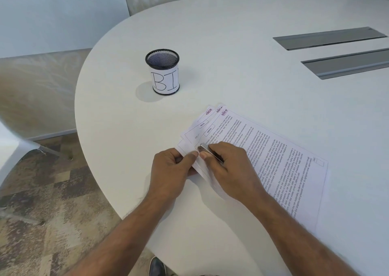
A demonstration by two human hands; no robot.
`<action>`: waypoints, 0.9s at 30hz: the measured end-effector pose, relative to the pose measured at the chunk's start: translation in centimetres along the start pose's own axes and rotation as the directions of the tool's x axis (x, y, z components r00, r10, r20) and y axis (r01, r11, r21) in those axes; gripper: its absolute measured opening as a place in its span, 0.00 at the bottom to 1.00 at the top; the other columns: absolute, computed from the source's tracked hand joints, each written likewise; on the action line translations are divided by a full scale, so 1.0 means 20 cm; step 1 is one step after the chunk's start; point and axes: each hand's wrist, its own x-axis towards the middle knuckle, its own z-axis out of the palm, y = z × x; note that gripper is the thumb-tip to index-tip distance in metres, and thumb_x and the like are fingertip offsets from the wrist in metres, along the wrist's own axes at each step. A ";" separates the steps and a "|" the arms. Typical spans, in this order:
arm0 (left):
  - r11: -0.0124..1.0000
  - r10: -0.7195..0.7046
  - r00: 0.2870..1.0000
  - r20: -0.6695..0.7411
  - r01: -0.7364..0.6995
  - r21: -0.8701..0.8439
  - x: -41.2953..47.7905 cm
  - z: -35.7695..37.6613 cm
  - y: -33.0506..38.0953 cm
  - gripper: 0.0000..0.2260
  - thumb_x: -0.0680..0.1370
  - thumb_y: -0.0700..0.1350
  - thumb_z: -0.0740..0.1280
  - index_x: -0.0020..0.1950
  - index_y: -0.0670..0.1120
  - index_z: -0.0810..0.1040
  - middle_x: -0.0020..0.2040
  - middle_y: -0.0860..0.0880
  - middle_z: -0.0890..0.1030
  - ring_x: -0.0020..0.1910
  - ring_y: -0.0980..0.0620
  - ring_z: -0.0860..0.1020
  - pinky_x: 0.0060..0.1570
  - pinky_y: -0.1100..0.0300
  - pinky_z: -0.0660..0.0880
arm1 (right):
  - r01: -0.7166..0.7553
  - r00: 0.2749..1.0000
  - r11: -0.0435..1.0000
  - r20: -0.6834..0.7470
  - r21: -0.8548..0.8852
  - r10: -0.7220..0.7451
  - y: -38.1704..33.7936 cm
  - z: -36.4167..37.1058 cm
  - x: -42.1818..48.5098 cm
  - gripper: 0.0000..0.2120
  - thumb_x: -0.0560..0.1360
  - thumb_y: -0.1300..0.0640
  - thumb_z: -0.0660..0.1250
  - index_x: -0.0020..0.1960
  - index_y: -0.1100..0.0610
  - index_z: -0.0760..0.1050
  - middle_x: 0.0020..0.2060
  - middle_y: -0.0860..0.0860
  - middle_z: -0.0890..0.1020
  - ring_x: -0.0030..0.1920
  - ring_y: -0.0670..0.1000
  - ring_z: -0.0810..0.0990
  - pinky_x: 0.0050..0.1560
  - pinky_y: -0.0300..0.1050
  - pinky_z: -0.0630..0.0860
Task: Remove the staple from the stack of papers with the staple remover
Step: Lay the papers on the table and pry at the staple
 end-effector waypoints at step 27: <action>0.999 -0.030 0.998 -0.052 0.032 0.025 0.01 0.01 0.05 0.13 0.80 0.41 0.70 0.38 0.41 0.88 0.41 0.40 0.89 0.43 0.38 0.88 0.50 0.41 0.85 | 0.078 0.997 0.996 -0.017 -0.043 -0.079 0.00 -0.02 0.01 0.11 0.79 0.52 0.67 0.38 0.53 0.76 0.30 0.44 0.72 0.33 0.44 0.71 0.33 0.39 0.67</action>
